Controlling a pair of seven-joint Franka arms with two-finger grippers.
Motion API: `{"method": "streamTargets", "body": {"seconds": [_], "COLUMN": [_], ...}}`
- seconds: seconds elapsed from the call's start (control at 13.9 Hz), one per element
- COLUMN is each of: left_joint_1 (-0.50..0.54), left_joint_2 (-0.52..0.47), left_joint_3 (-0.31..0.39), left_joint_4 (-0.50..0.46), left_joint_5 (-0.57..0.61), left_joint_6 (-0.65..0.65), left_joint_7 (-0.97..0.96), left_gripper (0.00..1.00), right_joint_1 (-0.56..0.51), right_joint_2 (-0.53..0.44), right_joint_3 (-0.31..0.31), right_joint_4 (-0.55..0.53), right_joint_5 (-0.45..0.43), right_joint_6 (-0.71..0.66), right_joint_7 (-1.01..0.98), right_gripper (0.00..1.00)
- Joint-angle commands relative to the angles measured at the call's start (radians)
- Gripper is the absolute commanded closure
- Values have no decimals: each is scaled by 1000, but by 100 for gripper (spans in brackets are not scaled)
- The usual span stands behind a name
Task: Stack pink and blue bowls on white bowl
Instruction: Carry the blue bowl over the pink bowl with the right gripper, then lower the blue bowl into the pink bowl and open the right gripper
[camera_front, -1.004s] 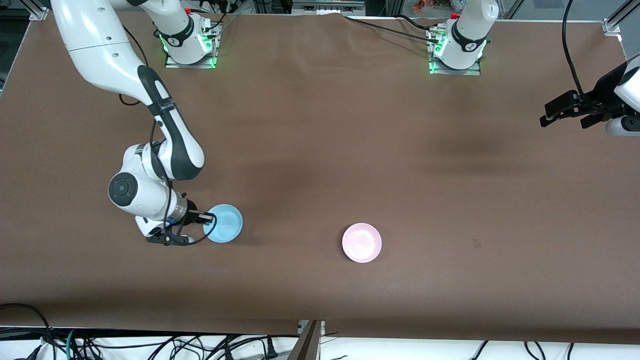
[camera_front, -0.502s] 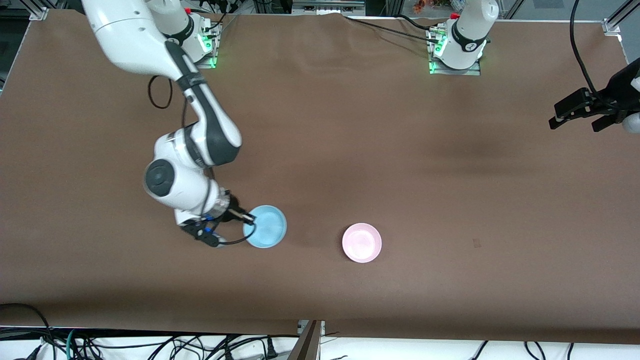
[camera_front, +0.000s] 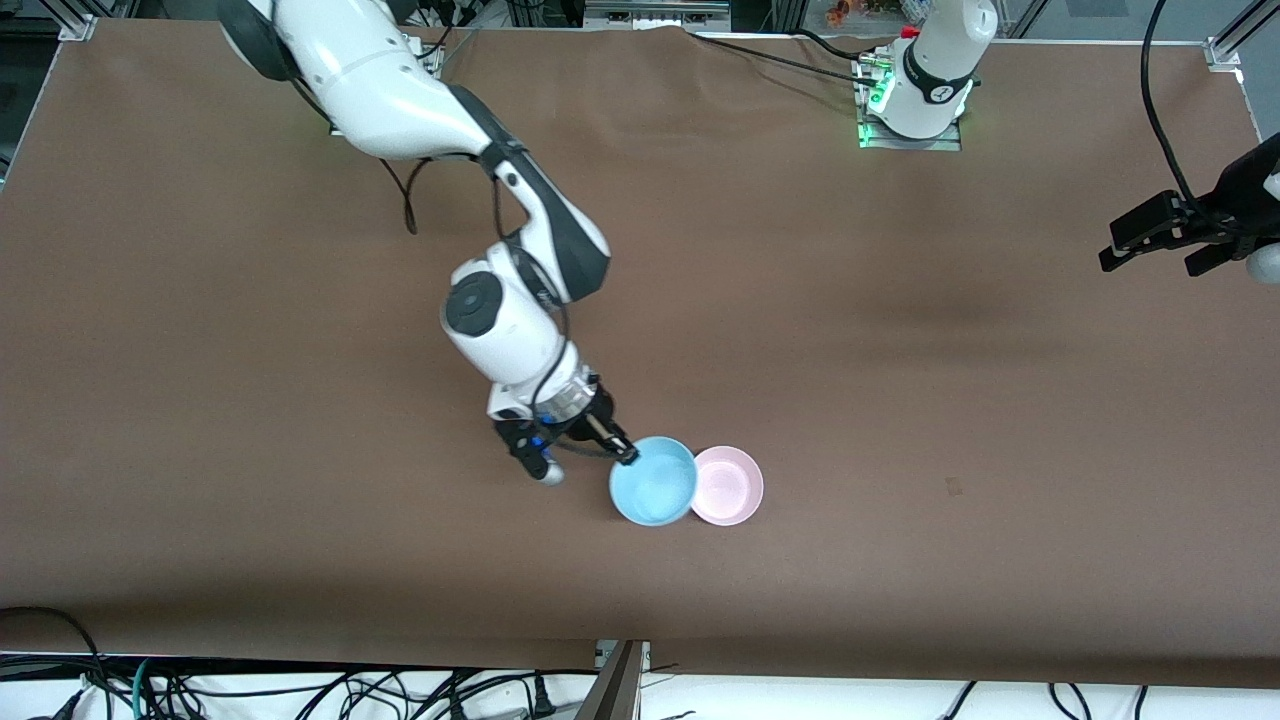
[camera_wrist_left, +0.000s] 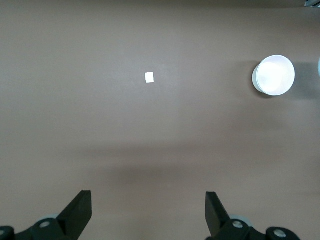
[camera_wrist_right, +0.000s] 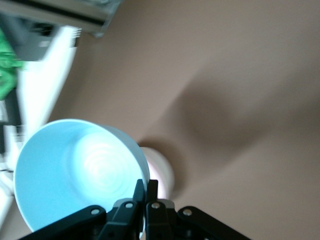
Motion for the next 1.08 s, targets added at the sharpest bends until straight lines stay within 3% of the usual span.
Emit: {"method": "streamTargets", "body": {"seconds": [0.0, 0.22, 1.0], "left_joint_1": [3, -5, -3], "left_joint_2": [12, 12, 101], "left_joint_3": [2, -1, -1], "left_joint_4": [32, 32, 40], "left_joint_5": [-7, -8, 31], "left_joint_6": [-10, -10, 49], "left_joint_7": [25, 26, 29], "left_gripper": [0, 0, 0], "right_joint_1": [59, 77, 94], "right_joint_2": [123, 172, 219], "right_joint_3": [-9, -8, -12], "right_joint_4": [100, 158, 158], "right_joint_5": [15, 15, 2], "right_joint_6": [186, 202, 243], "right_joint_7": [26, 27, -38], "right_gripper": [100, 100, 100]}}
